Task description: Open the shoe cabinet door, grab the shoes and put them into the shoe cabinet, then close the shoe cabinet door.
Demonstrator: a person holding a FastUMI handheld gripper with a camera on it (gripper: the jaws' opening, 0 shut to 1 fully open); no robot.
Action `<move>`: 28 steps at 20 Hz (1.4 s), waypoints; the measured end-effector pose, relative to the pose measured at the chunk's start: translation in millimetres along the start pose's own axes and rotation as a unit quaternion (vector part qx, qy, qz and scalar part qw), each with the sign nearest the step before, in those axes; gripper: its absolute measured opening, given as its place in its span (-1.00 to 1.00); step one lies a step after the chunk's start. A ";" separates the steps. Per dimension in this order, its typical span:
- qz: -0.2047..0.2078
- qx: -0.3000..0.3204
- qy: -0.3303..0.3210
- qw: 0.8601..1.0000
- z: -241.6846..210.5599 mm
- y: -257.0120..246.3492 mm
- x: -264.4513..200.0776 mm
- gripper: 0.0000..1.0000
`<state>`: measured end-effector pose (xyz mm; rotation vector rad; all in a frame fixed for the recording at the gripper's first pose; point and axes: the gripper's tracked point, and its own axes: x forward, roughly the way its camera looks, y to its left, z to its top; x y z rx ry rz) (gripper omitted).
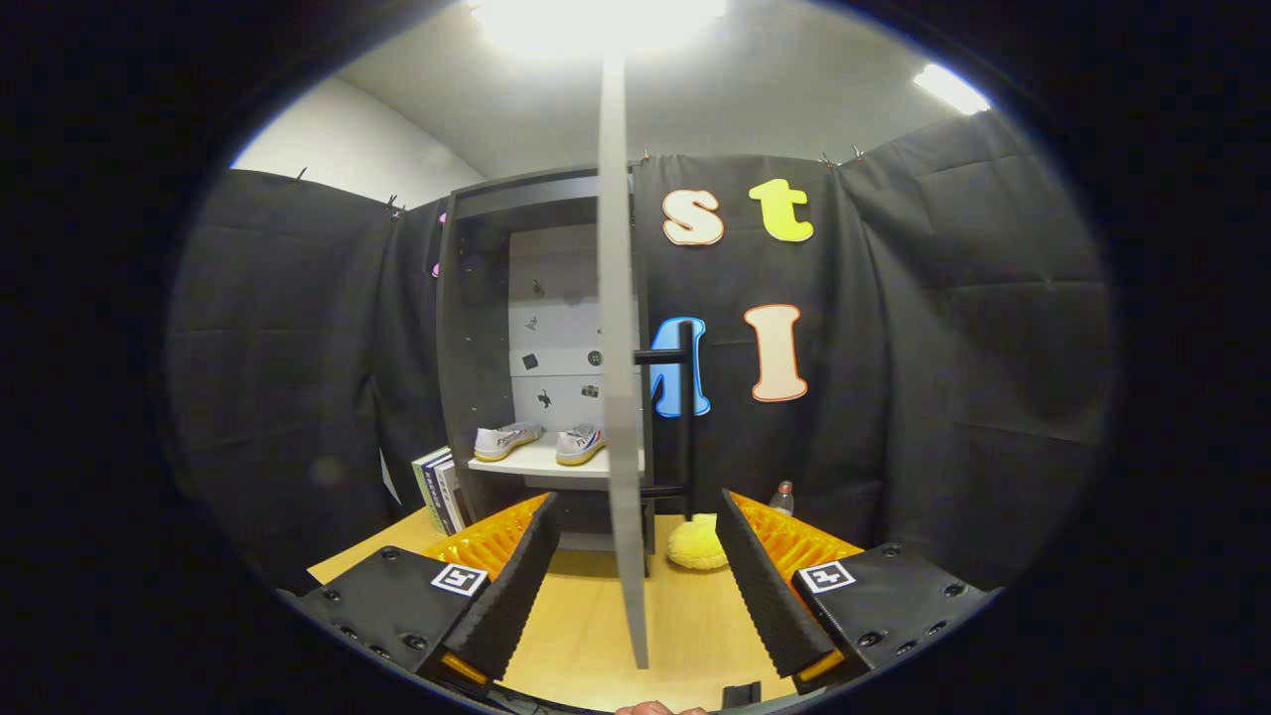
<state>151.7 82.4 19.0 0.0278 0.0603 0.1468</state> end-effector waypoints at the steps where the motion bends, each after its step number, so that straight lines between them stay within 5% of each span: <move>1: -0.001 0.001 -0.006 1.000 4.6 -14.8 3.2 0.95; 12: 0.003 -0.036 -0.030 0.999 26.6 -63.1 45.5 0.95; 28: -0.063 -0.015 -0.010 0.998 17.4 -5.3 58.5 0.89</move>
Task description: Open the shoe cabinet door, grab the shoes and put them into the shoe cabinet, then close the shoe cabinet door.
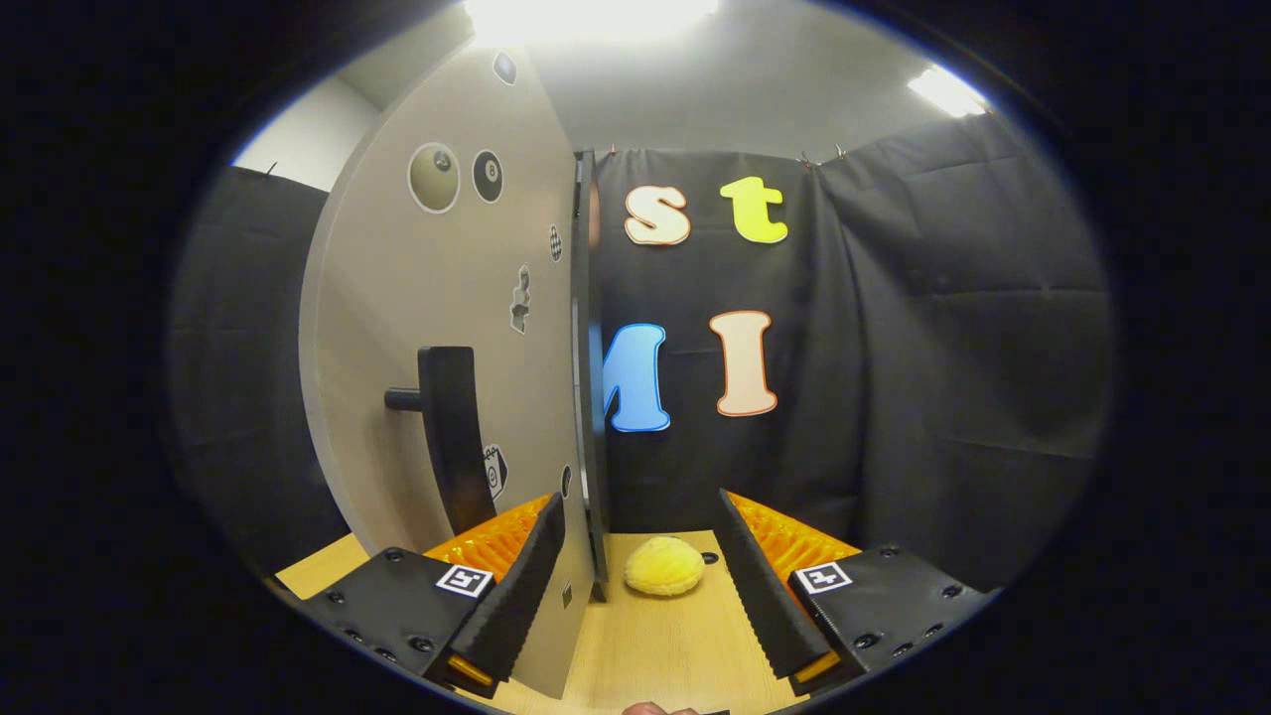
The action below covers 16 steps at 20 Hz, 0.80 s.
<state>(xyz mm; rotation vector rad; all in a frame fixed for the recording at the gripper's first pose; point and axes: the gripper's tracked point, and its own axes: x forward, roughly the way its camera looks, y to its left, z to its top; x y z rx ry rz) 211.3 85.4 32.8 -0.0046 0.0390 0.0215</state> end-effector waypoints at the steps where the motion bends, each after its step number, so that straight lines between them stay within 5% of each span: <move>1: -0.004 0.000 0.001 1.000 -0.1 7.3 -0.9 0.89; 16: -0.018 0.016 0.004 1.000 -3.2 114.8 10.9 0.90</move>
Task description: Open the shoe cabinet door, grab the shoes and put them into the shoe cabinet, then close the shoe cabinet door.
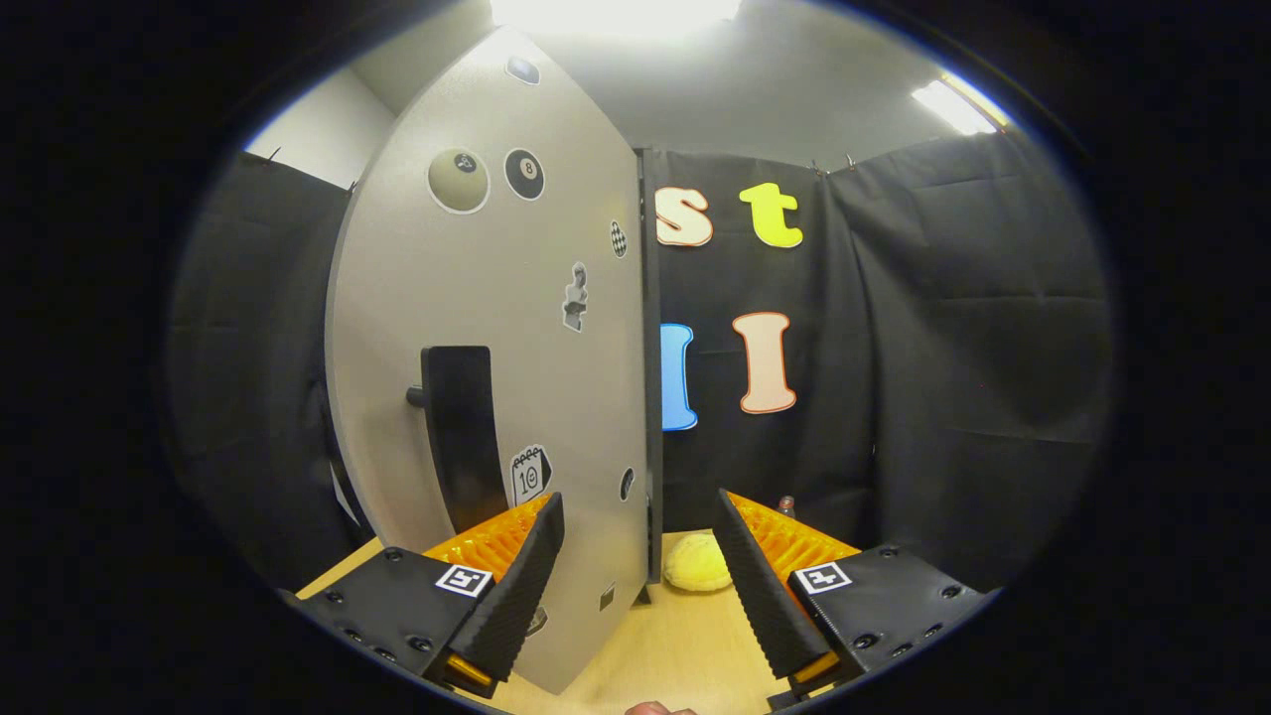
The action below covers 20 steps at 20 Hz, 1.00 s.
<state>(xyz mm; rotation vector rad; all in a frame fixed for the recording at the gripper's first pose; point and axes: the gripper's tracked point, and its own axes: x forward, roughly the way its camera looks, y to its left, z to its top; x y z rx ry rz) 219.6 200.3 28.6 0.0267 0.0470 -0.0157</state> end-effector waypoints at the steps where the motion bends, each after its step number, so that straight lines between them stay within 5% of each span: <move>1: 0.001 0.000 -0.001 1.000 0.9 7.8 2.9 0.90; 12: 0.054 0.003 -0.007 0.998 13.4 102.8 54.6 0.92; 20: 0.064 0.001 -0.001 0.998 16.8 108.6 54.8 0.93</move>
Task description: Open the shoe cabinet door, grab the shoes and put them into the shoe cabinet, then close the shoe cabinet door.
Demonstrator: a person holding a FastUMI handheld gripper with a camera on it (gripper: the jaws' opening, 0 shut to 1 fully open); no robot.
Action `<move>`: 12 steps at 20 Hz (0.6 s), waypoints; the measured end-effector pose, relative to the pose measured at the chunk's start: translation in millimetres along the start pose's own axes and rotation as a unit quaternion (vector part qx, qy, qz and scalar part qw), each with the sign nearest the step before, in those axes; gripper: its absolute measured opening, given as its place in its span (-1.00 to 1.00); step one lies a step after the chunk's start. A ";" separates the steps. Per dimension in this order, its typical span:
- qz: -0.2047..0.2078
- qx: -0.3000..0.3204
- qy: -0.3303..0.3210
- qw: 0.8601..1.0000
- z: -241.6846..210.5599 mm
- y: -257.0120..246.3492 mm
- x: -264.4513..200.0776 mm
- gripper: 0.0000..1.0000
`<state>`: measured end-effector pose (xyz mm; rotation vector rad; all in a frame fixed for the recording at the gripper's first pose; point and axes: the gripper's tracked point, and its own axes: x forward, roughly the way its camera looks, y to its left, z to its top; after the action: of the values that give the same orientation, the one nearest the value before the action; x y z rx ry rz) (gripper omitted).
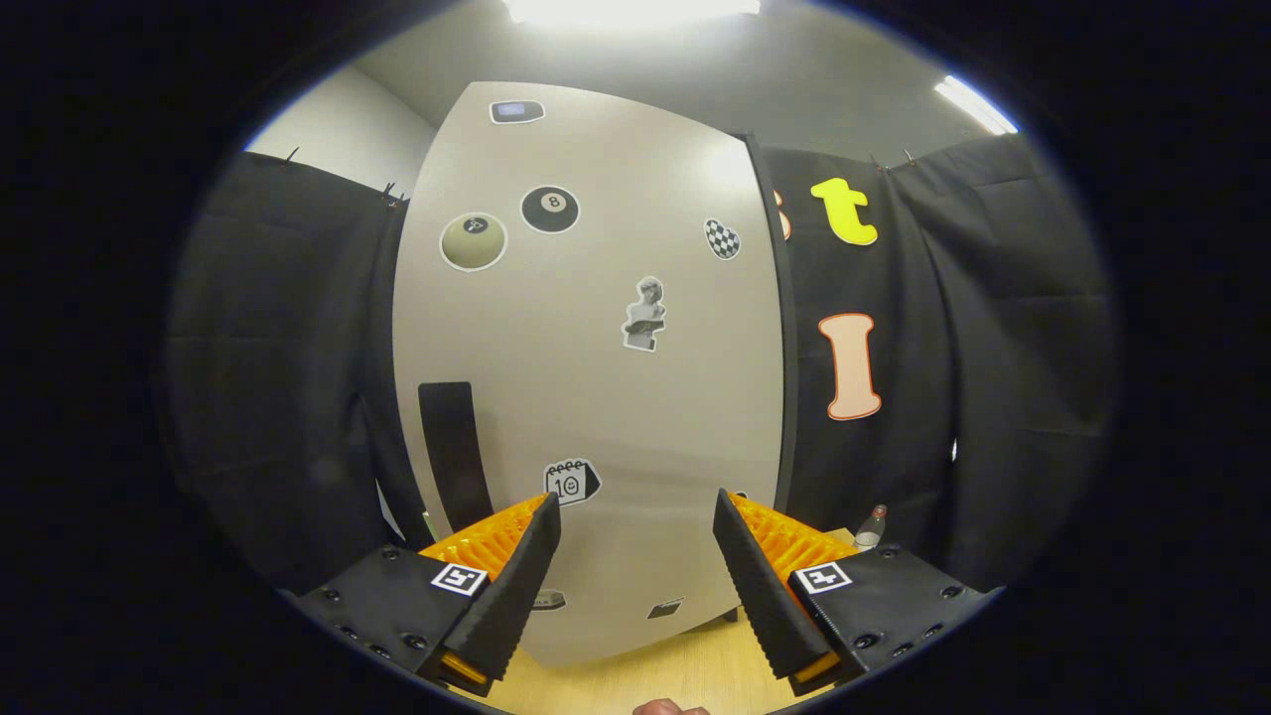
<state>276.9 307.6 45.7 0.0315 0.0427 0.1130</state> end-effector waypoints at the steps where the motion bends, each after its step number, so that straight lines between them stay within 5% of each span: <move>1: 0.003 0.001 0.001 1.000 -0.4 -0.8 -1.0 0.93; 12: 0.060 -0.021 0.027 0.998 -16.0 -9.9 -25.5 0.93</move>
<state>252.0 295.3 30.4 -0.0101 0.0922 0.2355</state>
